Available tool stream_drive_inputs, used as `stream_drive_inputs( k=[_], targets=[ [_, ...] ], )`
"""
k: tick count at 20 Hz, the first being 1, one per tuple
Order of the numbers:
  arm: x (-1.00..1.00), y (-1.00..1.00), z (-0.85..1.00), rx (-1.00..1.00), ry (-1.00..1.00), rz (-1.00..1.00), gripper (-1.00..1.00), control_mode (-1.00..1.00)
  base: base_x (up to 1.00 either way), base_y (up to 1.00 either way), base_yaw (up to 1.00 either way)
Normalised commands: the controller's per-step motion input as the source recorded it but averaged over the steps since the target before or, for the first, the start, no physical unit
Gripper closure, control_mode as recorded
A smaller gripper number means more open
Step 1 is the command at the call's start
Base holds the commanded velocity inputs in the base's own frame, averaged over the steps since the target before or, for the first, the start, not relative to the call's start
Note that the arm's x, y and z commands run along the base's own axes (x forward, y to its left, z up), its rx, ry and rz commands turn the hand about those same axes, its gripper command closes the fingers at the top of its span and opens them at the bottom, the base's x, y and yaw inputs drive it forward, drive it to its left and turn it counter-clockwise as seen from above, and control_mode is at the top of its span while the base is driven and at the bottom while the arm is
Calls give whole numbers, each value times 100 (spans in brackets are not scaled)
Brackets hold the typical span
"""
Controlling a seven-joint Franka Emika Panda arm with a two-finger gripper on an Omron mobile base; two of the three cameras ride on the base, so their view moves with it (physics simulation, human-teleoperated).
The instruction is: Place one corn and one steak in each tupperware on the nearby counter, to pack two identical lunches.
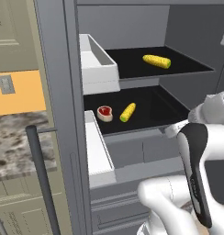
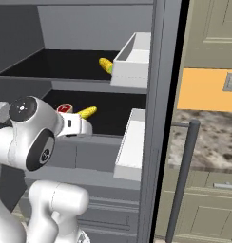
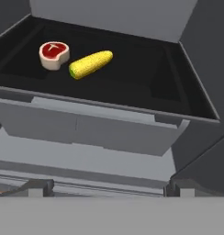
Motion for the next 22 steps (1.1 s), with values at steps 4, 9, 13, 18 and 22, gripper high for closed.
stream_drive_inputs(
  k=[4,9,13,18,22],
  targets=[
    [47,0,68,4,-4,-4,-100,-100,0,0,0],
    [44,0,54,3,0,-1,-100,-100,0,0,0],
    [36,0,46,4,0,0,-100,-100,0,0,0],
    [20,-3,45,2,0,0,-100,-100,0,0,0],
    [8,-14,25,0,-2,0,-100,-100,0,0,0]
  ],
)
